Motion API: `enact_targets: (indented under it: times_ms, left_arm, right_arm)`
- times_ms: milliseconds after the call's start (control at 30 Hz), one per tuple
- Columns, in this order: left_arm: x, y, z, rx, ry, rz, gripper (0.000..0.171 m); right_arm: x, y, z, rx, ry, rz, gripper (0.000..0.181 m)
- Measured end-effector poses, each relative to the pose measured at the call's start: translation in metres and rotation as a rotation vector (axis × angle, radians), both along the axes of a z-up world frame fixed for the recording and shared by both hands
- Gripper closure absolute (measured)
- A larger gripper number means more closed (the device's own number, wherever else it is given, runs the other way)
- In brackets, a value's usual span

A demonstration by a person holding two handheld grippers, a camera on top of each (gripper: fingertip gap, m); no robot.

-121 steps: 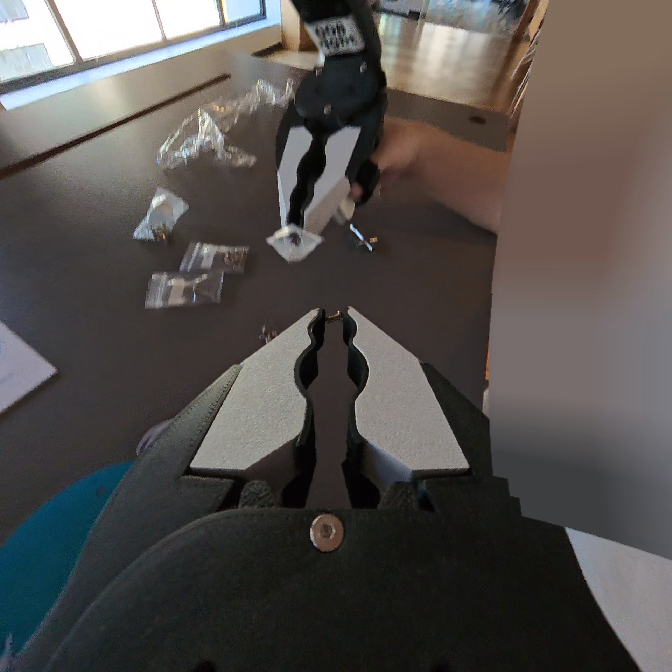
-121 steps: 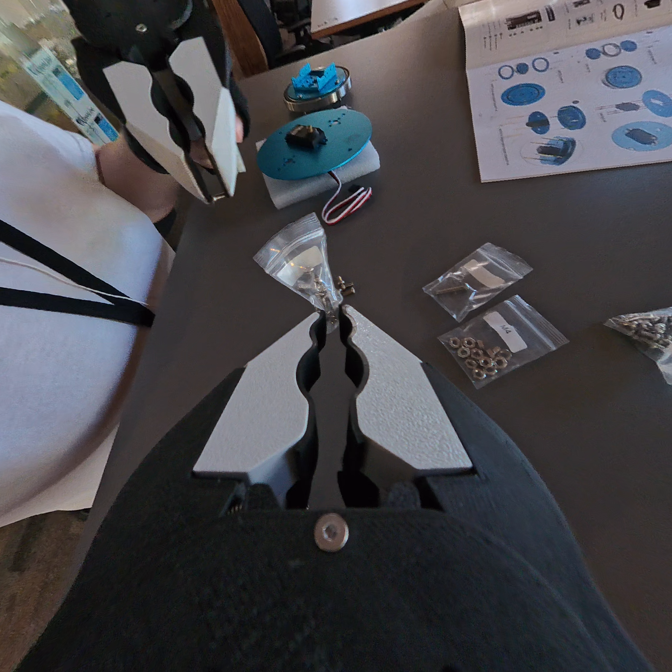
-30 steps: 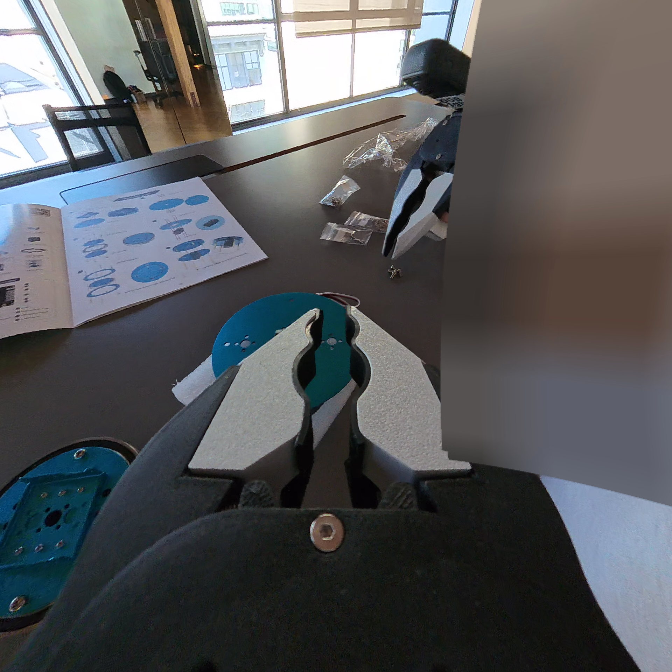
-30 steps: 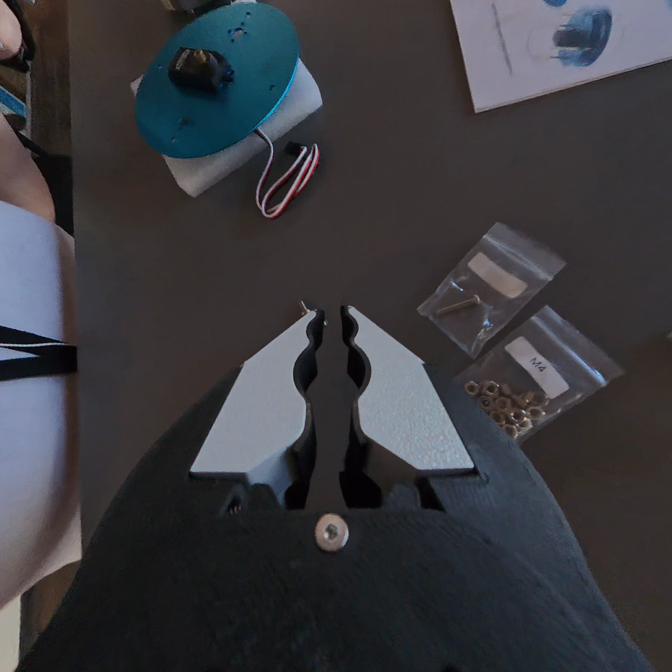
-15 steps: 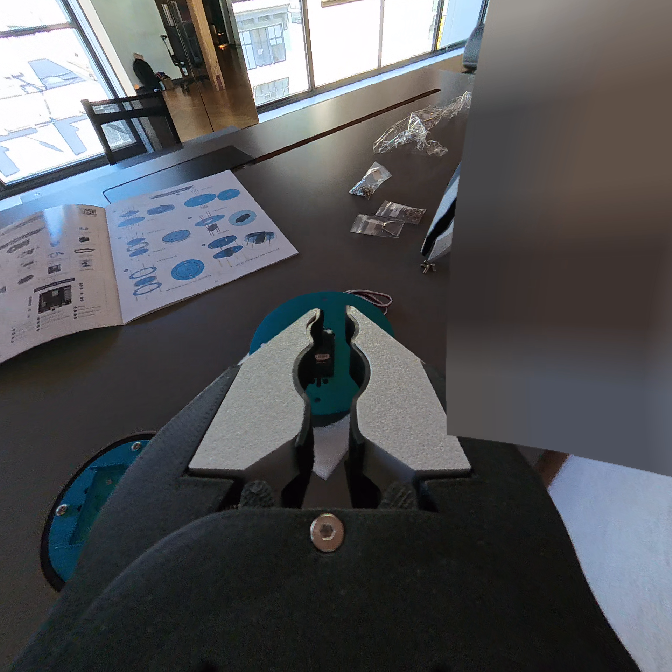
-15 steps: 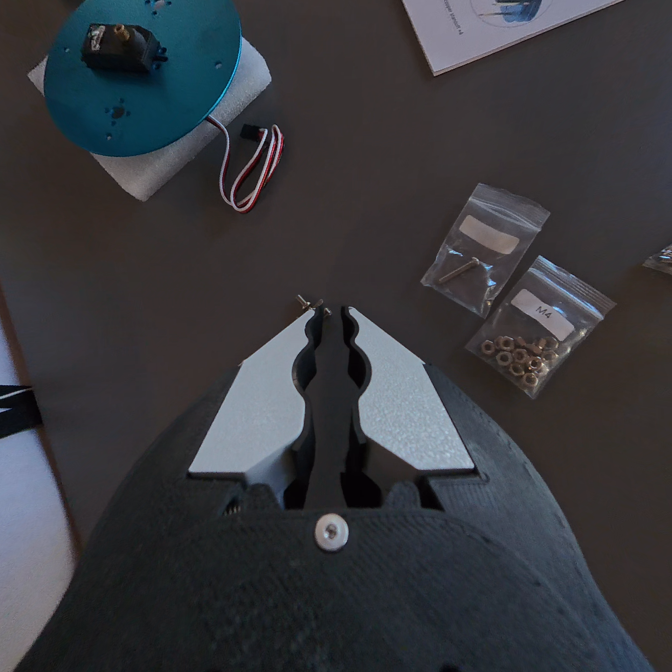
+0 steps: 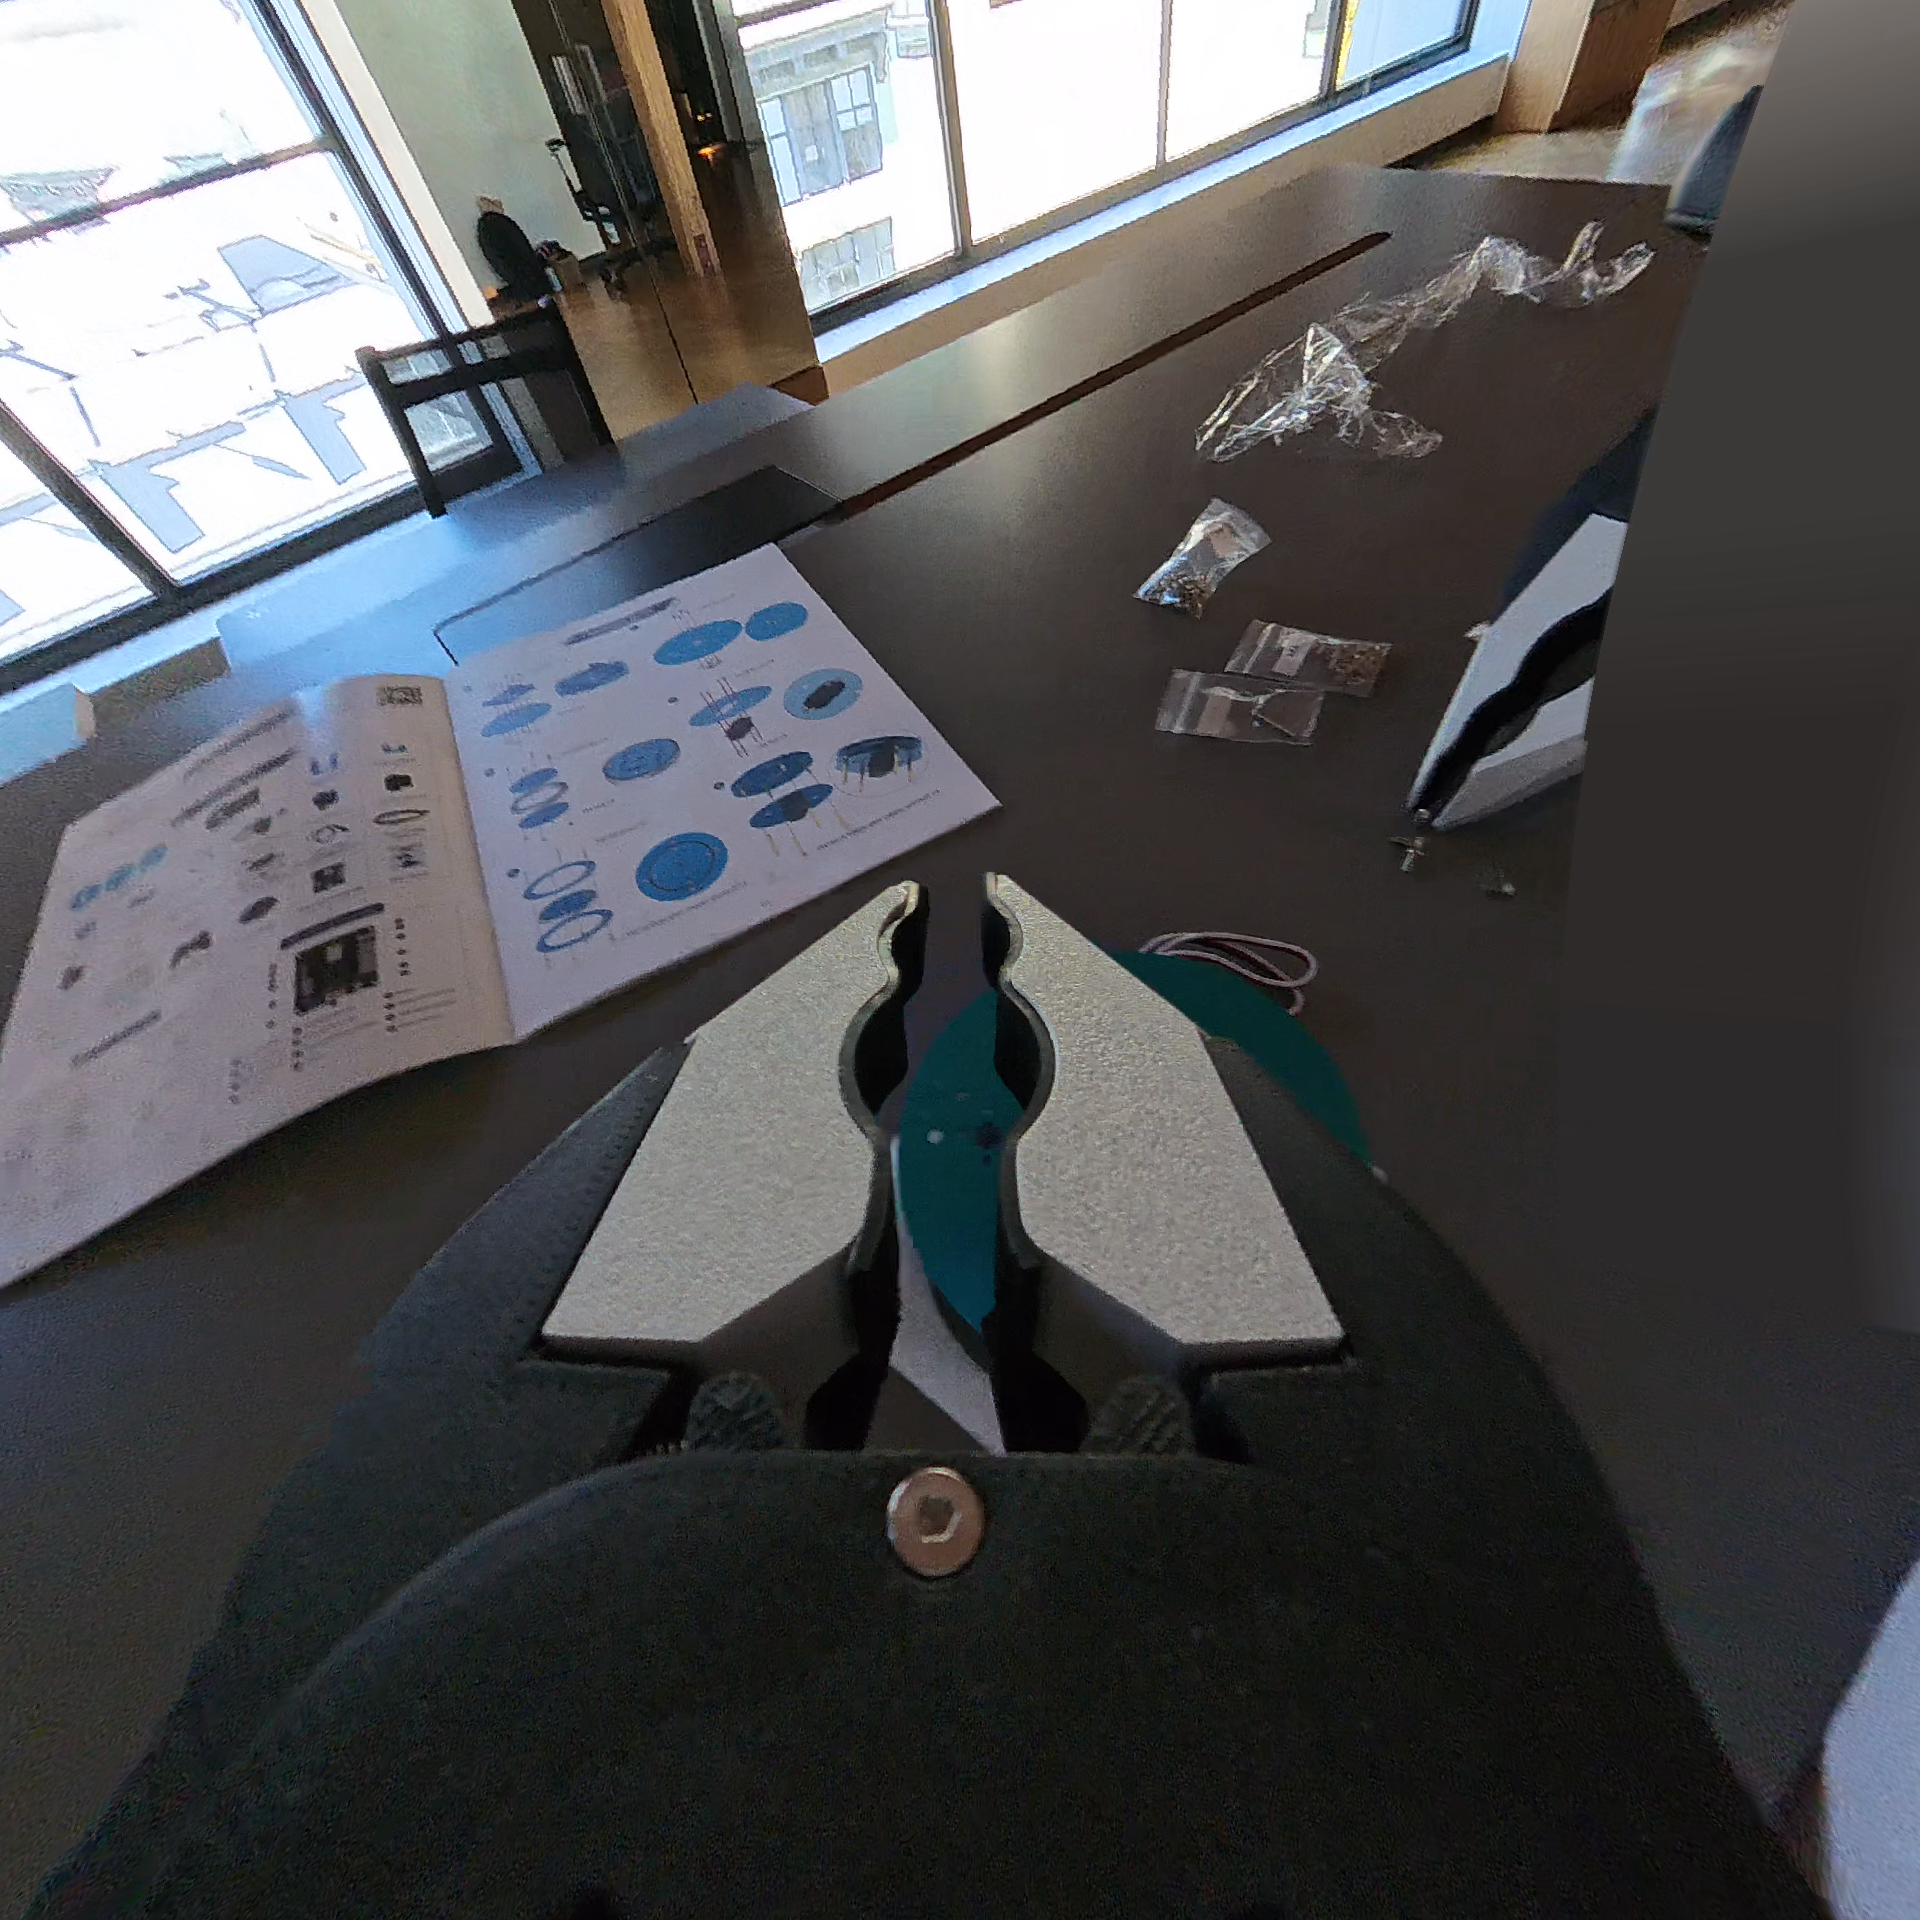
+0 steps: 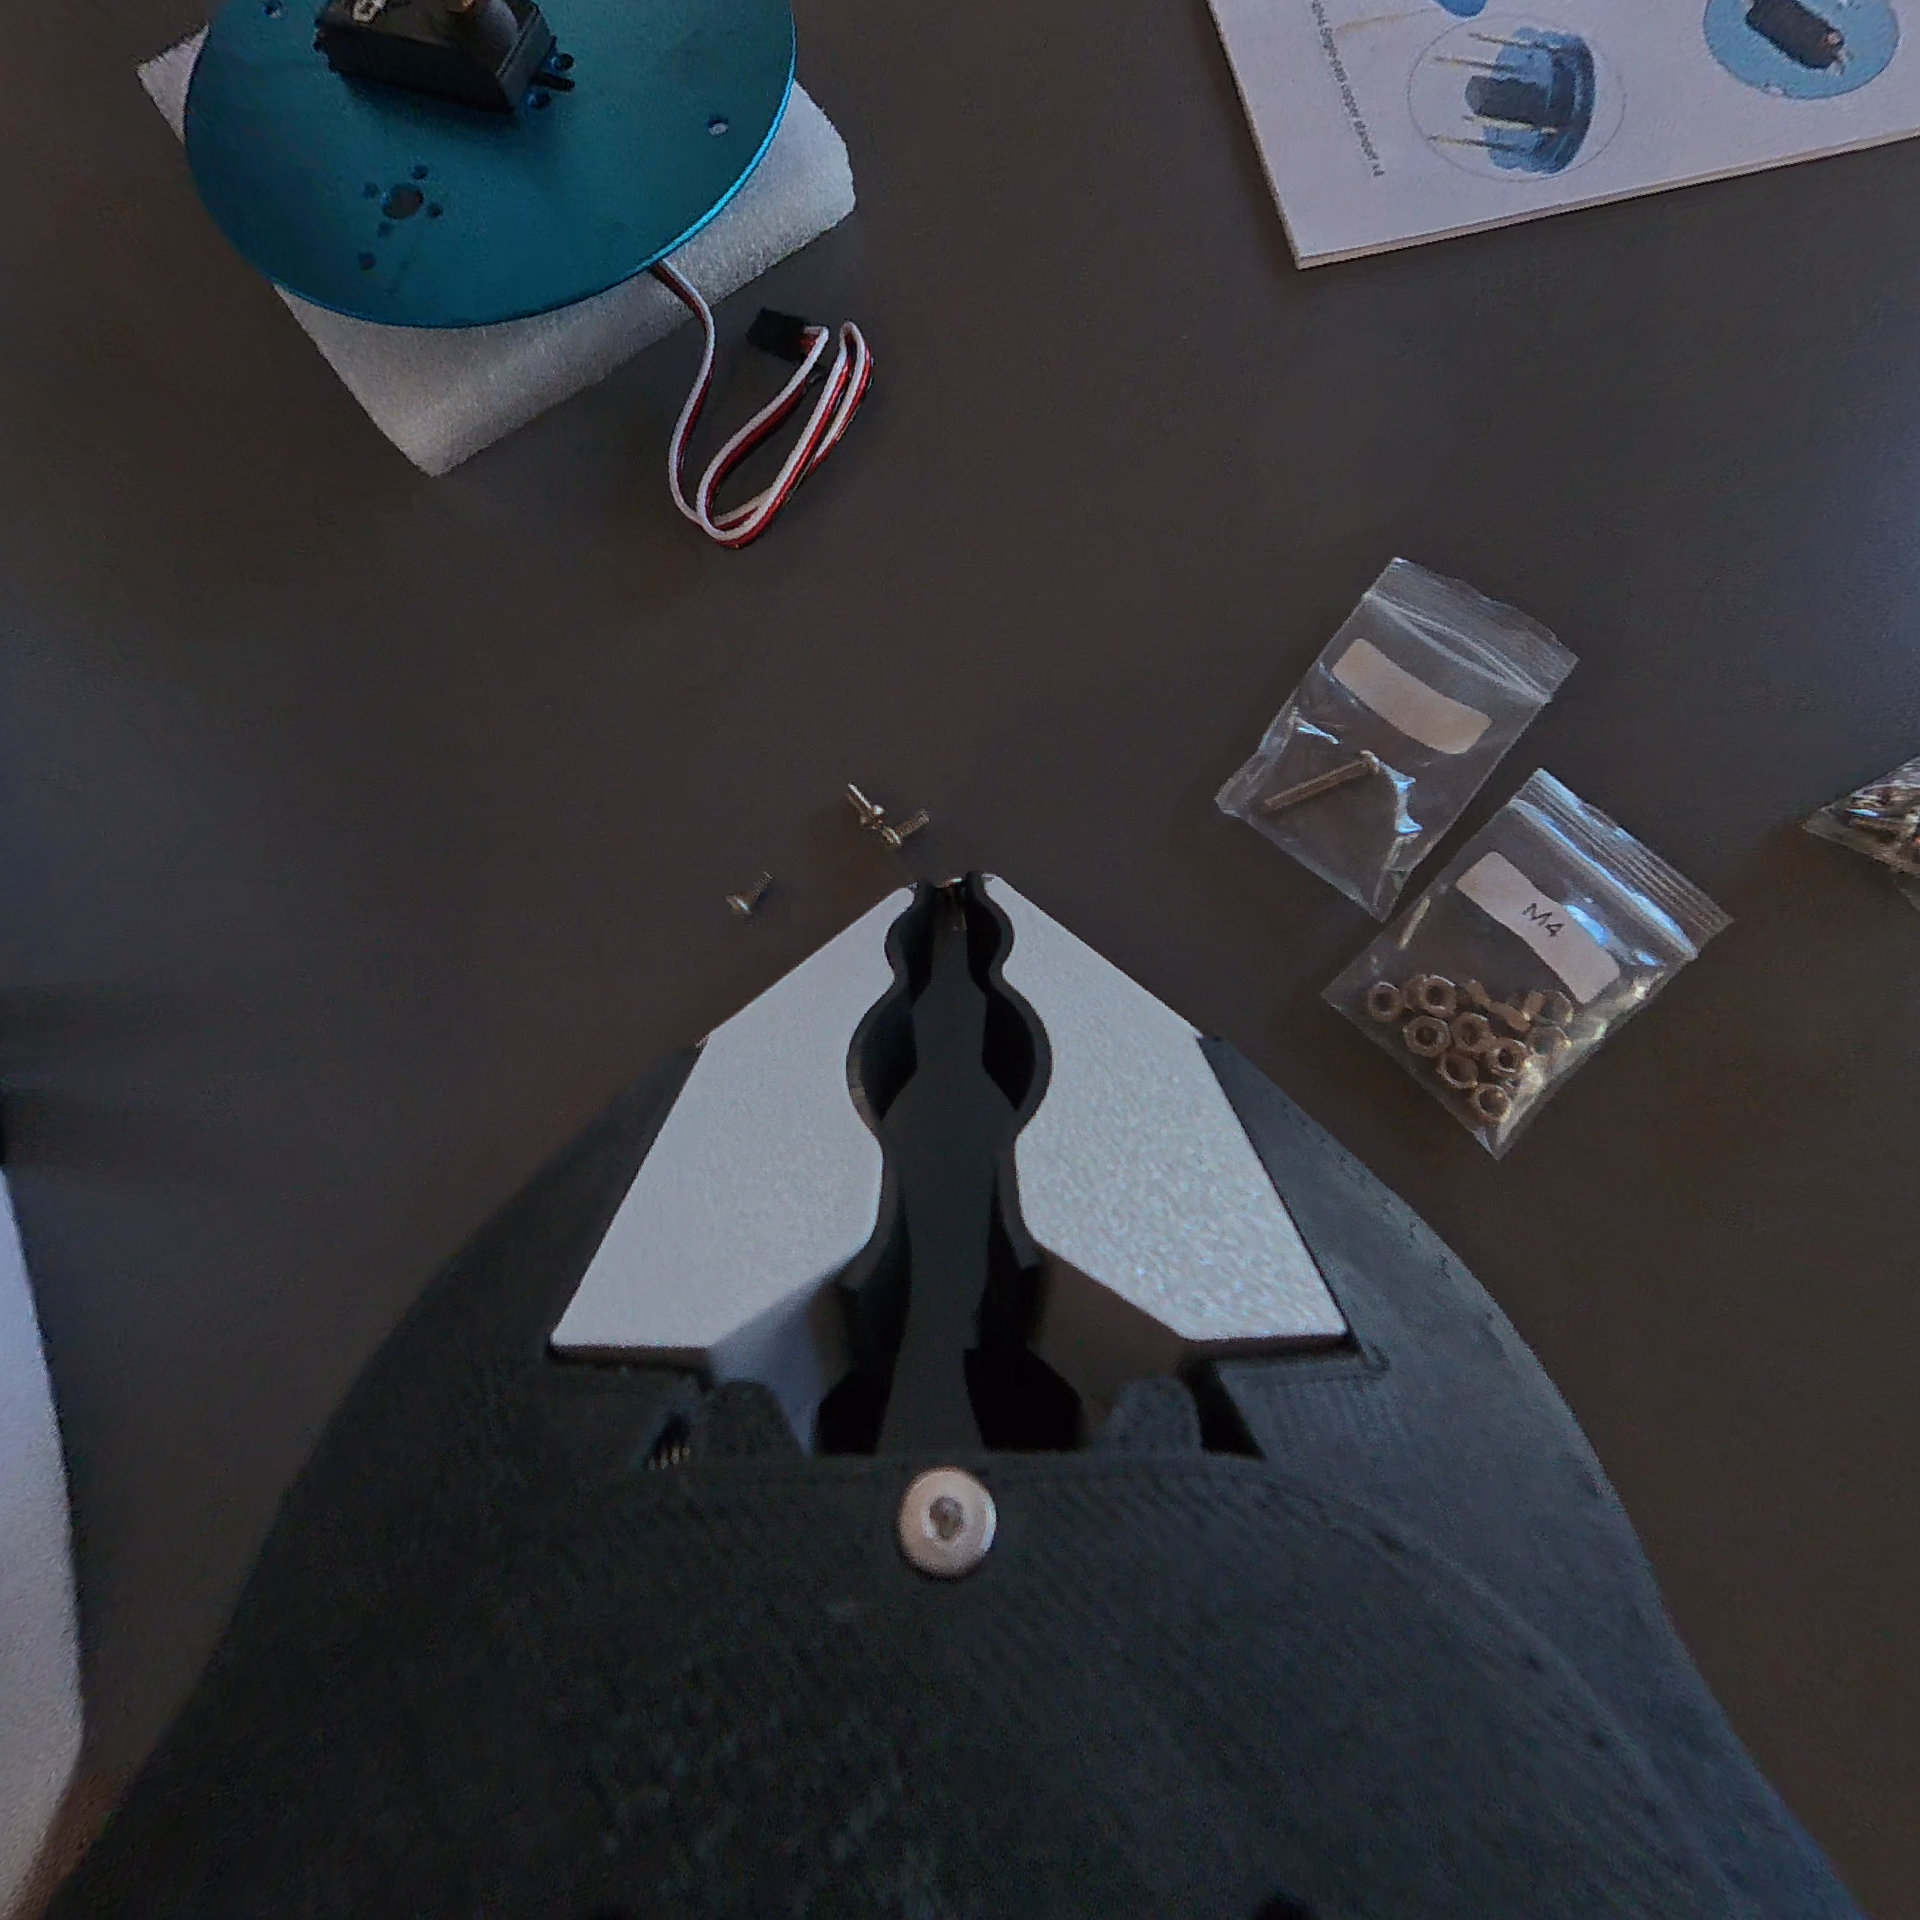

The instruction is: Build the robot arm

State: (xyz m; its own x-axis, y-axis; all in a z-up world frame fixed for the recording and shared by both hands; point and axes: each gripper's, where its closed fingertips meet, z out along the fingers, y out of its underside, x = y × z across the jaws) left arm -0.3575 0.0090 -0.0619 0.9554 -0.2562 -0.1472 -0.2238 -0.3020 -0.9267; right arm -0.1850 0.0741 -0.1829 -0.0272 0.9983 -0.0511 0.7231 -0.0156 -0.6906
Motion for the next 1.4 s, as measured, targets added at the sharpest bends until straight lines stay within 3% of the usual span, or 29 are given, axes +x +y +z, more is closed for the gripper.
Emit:
enact_targets:
  times_ms: [133,300,467,633,733,933,1100,1400]
  left_arm:
    - [-0.020,0.021,0.018,0.051,0.051,0.021,0.163]
    - [-0.034,0.040,0.033,0.145,-0.103,0.005,0.160]
    - [-0.059,0.036,0.024,0.218,-0.171,0.076,0.158]
    - [-0.055,0.032,0.031,0.247,-0.441,-0.013,0.157]
    - [-0.057,0.031,0.031,0.240,-0.521,-0.040,0.157]
    - [-0.051,0.028,0.034,0.242,-0.554,-0.083,0.152]
    - [-0.047,0.028,0.032,0.240,-0.490,-0.078,0.146]
    - [-0.042,0.025,0.035,0.237,-0.503,-0.117,0.145]
  right_arm:
    - [0.005,0.007,0.000,0.039,0.004,0.003,0.176]
    - [0.004,0.005,0.002,0.036,0.020,0.025,0.176]
    - [0.001,0.007,0.006,0.007,0.066,0.026,0.176]
    - [-0.002,0.012,0.014,-0.020,0.126,0.020,0.176]
    - [-0.002,0.015,0.014,-0.030,0.137,0.013,0.176]
    - [-0.004,0.018,0.019,-0.021,0.175,0.010,0.176]
    - [-0.005,0.019,0.027,-0.046,0.218,0.002,0.177]
    - [-0.006,0.016,0.052,-0.288,0.349,-0.008,0.177]
